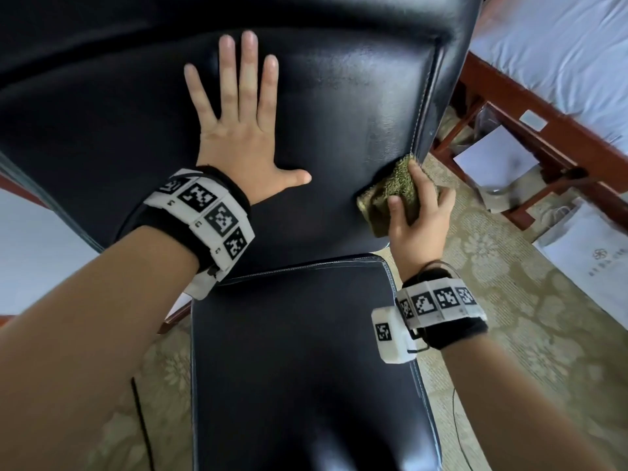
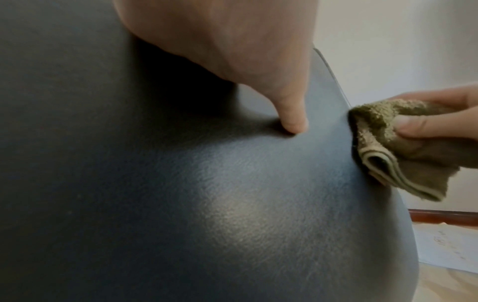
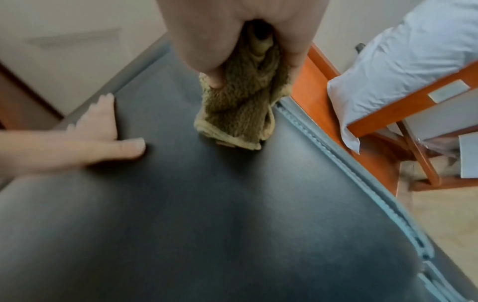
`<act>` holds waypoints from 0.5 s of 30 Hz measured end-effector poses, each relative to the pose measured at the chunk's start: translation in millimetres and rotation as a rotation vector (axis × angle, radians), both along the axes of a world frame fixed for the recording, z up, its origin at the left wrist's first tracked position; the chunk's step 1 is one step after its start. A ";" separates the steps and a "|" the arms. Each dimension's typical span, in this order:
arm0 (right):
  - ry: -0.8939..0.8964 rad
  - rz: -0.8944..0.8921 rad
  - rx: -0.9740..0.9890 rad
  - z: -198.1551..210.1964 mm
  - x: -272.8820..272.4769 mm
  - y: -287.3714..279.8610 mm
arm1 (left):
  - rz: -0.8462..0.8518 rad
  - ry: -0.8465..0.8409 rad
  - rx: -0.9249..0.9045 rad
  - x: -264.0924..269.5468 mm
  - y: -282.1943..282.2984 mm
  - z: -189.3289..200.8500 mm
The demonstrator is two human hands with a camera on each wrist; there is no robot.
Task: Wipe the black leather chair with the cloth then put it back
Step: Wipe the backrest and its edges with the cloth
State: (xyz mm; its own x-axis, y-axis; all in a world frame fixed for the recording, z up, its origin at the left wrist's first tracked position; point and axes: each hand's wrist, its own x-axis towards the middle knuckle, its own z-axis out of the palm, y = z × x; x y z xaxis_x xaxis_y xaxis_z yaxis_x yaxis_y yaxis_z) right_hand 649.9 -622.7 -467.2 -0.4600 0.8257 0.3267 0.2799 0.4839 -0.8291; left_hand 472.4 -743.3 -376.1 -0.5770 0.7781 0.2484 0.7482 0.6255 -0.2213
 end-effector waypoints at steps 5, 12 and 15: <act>0.103 -0.057 0.135 23.2 -3.5 5.5 | -0.002 -0.013 0.005 1.0 -0.6 0.9; 0.109 -0.029 0.212 49.5 -31.5 29.7 | -0.006 -0.011 0.016 0.1 0.7 1.6; 0.058 0.003 0.144 32.3 -20.6 21.2 | 0.000 -0.016 0.005 0.6 0.8 2.6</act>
State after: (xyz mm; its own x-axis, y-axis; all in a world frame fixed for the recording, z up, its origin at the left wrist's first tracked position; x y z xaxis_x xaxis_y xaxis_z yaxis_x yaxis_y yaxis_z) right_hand 629.3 -601.6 -434.9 -0.4391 0.7672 0.4675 0.2324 0.5997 -0.7658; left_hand 473.0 -742.5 -373.5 -0.5813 0.7765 0.2432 0.7514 0.6270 -0.2057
